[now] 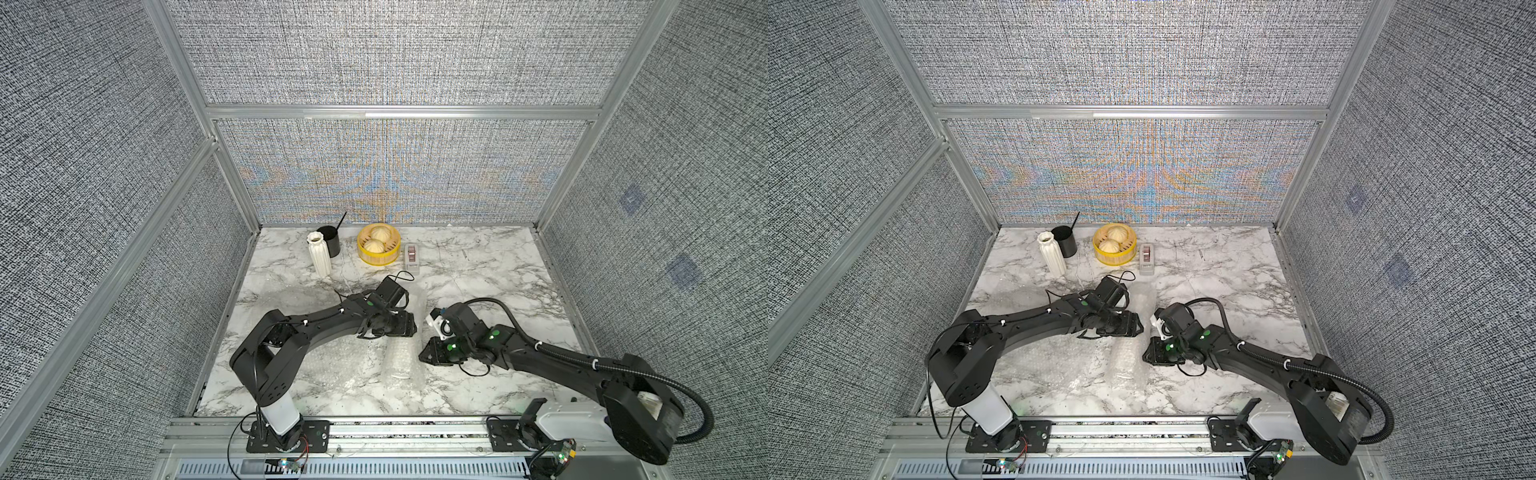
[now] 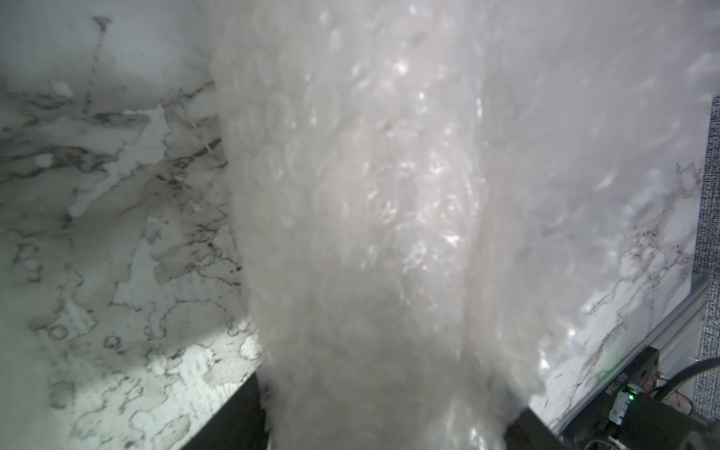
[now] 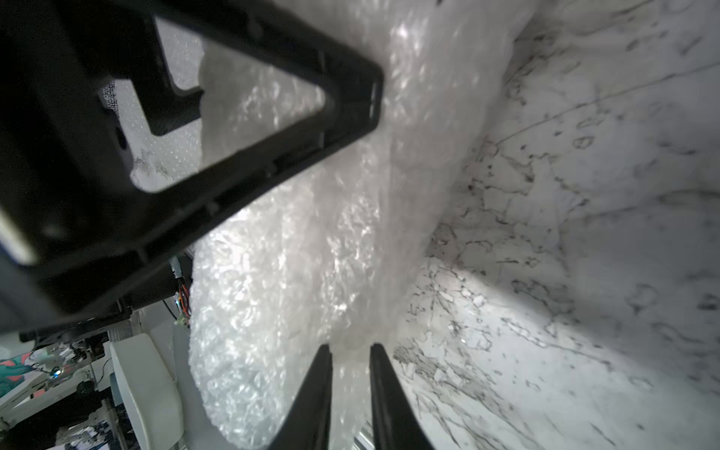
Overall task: Wrap vases in bubble wrap
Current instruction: Wrap the vase in bubble wrap.
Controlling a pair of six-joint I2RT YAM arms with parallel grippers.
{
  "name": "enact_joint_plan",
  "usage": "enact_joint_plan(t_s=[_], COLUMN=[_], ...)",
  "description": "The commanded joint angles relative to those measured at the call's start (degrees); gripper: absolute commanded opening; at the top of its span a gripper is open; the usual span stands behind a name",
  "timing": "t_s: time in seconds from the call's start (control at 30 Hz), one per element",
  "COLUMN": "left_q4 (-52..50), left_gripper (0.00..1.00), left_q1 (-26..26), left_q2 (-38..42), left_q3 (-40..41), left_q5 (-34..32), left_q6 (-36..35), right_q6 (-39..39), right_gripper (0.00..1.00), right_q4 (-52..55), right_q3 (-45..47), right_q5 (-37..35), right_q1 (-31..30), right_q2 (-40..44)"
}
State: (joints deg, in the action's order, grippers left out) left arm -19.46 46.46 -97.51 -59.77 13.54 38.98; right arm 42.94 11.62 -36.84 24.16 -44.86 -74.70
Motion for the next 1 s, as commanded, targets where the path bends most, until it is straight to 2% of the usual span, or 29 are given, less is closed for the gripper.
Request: enact_joint_plan(t_s=[0.0, 0.23, 0.47, 0.73, 0.97], left_q4=[-2.2, 0.4, -1.3, -2.1, -2.5], left_gripper=[0.65, 0.74, 0.9, 0.91, 0.9], left_q1=[0.1, 0.2, 1.4, 1.6, 1.5], left_q2=[-0.8, 1.7, 3.4, 4.0, 6.8], left_q3=[0.4, 3.0, 3.7, 5.4, 6.5], left_q5=[1.5, 3.4, 5.3, 5.4, 5.7], left_q6=[-0.7, 1.4, -0.3, 0.0, 0.0], right_q6=[3.5, 3.4, 4.3, 6.9, 6.9], right_gripper=[0.19, 0.15, 0.14, 0.11, 0.1], right_q4=[-8.9, -11.0, -13.9, -20.8, -22.4], right_q3=[-0.4, -0.4, 1.1, 3.6, 3.9], right_q5=[2.7, 0.3, -1.0, -0.1, -0.1], right_q1=[-1.2, -2.6, -2.6, -2.7, -3.0], right_q2=[-1.9, -3.9, -1.7, -2.8, -3.6])
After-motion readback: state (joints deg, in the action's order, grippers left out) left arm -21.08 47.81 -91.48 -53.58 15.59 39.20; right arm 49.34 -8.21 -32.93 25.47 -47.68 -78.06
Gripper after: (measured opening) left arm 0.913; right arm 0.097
